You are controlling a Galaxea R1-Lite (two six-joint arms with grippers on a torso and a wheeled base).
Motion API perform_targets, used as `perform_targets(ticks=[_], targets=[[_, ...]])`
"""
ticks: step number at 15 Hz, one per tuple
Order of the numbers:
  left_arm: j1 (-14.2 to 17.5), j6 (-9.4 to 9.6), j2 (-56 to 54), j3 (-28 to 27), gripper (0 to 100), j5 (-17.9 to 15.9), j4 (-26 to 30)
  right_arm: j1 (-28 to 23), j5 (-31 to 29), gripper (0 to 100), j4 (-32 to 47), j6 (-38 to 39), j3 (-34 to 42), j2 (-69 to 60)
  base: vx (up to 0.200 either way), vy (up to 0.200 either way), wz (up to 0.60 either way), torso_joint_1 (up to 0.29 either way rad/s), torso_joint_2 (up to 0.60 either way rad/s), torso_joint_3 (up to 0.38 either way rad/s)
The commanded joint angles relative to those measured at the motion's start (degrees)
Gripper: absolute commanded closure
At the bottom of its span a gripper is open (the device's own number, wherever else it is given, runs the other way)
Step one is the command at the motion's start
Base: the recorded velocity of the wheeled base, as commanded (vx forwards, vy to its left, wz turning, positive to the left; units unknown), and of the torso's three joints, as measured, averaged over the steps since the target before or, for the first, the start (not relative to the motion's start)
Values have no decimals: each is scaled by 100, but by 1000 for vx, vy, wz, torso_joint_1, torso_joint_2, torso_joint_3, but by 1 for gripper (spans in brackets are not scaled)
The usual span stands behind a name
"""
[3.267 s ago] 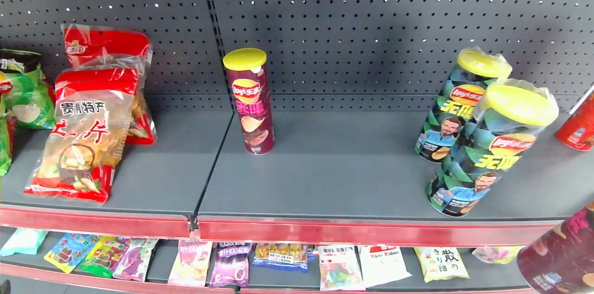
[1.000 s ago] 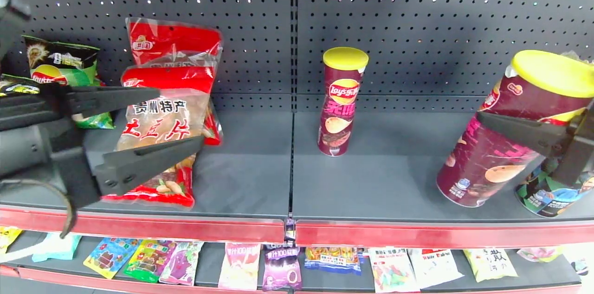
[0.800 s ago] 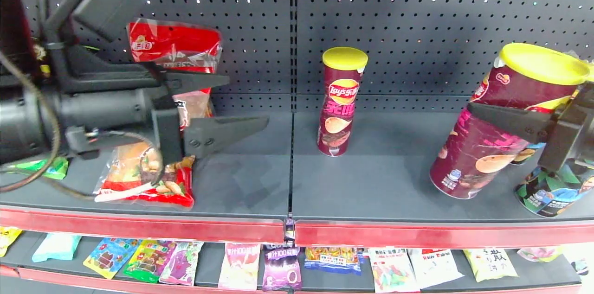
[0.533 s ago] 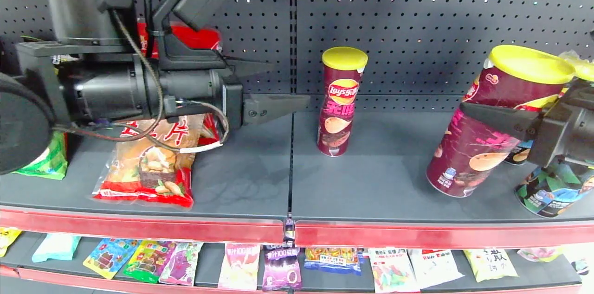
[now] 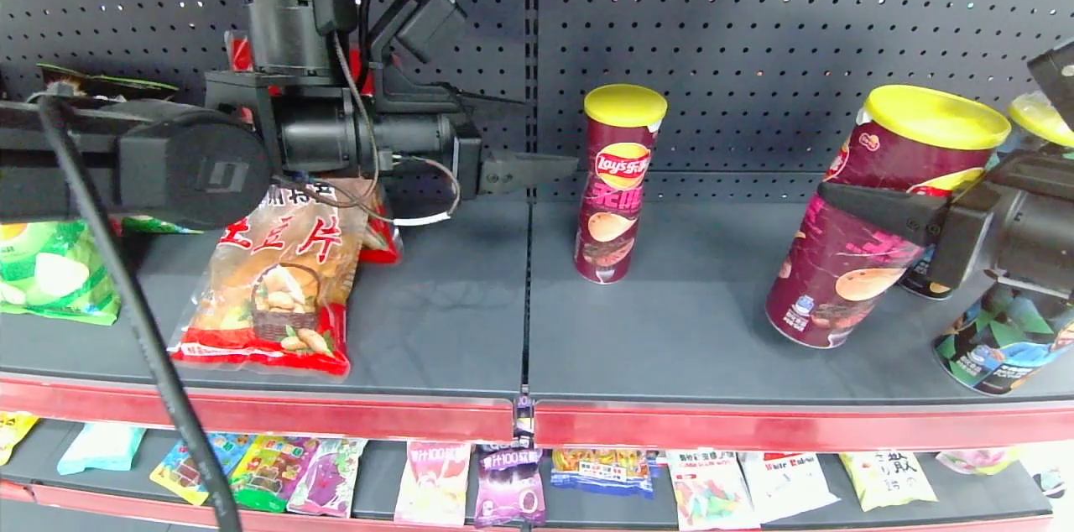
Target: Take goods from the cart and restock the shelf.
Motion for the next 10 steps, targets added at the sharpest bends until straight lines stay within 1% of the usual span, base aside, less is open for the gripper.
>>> perform_targets(ticks=[1, 5, 10], targets=[[-100, 2, 391, -309, 0, -73, 8, 4, -25, 100, -1, -4, 20, -14, 0, 0, 0, 0, 0, 0], [-179, 2, 610, -511, 0, -82, -1, 4, -77, 100, -1, -4, 29, -14, 0, 0, 0, 0, 0, 0], [-197, 2, 1015, -1065, 0, -90, 8, 4, -86, 100, 7, -4, 47, -32, 0, 0, 0, 0, 0, 0]])
